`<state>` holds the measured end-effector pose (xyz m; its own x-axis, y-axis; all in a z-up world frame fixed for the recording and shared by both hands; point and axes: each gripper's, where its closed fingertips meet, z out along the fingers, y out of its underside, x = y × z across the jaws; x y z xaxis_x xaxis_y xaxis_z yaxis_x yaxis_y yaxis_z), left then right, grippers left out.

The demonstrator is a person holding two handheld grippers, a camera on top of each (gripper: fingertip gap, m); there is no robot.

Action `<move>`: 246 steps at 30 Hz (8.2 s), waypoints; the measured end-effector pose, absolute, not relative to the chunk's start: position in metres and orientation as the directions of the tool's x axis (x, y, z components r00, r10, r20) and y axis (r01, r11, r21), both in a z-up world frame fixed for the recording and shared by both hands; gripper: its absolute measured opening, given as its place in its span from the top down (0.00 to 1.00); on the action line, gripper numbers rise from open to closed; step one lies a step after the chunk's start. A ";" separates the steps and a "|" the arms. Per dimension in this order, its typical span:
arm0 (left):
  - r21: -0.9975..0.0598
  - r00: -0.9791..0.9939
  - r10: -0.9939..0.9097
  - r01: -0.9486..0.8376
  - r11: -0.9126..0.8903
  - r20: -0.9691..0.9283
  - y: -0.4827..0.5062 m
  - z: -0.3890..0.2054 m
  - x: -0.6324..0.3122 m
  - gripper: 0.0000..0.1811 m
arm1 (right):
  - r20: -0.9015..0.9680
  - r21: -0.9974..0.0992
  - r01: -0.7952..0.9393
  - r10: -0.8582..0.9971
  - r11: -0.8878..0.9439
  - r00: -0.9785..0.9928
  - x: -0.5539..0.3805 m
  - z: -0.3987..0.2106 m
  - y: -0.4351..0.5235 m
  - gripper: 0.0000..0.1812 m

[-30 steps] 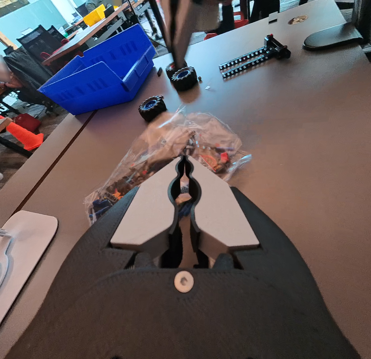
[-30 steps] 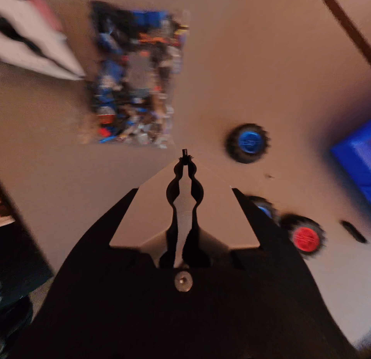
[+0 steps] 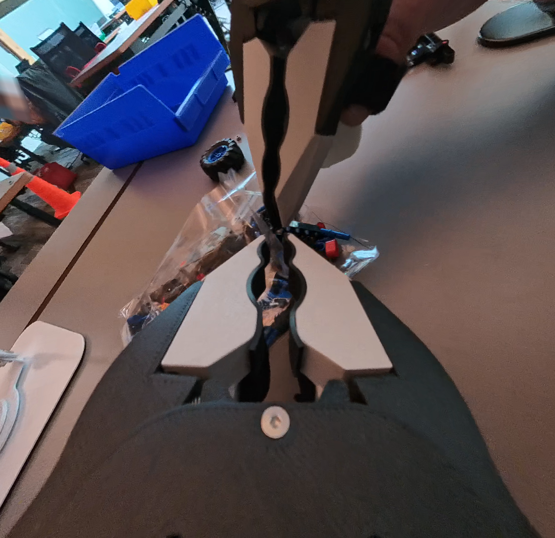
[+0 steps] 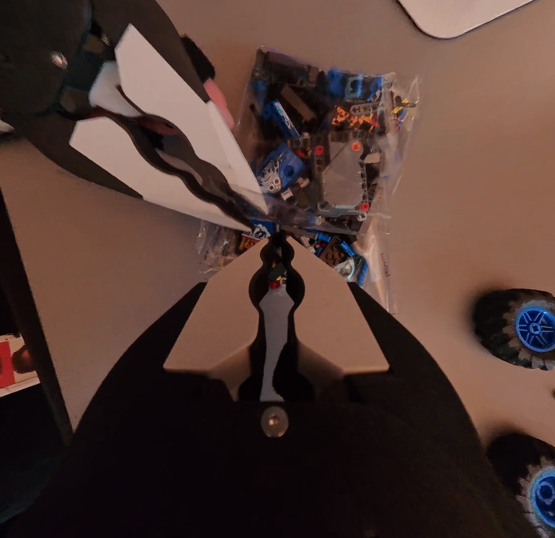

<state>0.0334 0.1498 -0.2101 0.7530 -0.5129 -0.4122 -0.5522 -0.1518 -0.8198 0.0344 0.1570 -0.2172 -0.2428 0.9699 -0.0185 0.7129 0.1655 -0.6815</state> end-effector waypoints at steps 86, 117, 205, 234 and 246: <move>-0.918 0.885 -0.359 -0.368 -0.148 -0.297 0.160 -0.184 -0.003 1.00 | -0.050 -0.482 0.856 0.981 -0.188 0.187 0.164 -0.233 0.320 0.98; -0.923 0.891 -0.358 -0.351 -0.154 -0.279 0.161 -0.185 -0.005 1.00 | 0.115 -0.577 0.744 0.869 -0.335 0.481 0.177 -0.215 0.502 0.88; -0.767 0.836 0.474 0.106 -0.633 -0.276 -0.237 -0.193 -0.276 0.75 | 0.057 -0.893 0.410 0.951 0.184 -0.303 -0.091 -0.169 -0.102 0.73; -0.808 0.973 0.129 -0.080 -0.584 -0.190 -0.166 -0.203 -0.193 0.95 | -0.815 -0.572 0.576 0.487 -0.584 -0.315 -0.214 -0.186 -0.114 0.96; -0.807 0.921 0.184 -0.189 -0.560 -0.344 -0.159 -0.195 -0.188 0.80 | -0.608 -0.745 0.549 0.725 -0.380 -0.323 -0.220 -0.195 -0.127 1.00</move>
<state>-0.1878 -0.1595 -0.1948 0.9207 0.1844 -0.3439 -0.1893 -0.5595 -0.8069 -0.2205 -0.1272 -0.1951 -0.3232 0.7250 -0.6083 0.5488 -0.3801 -0.7446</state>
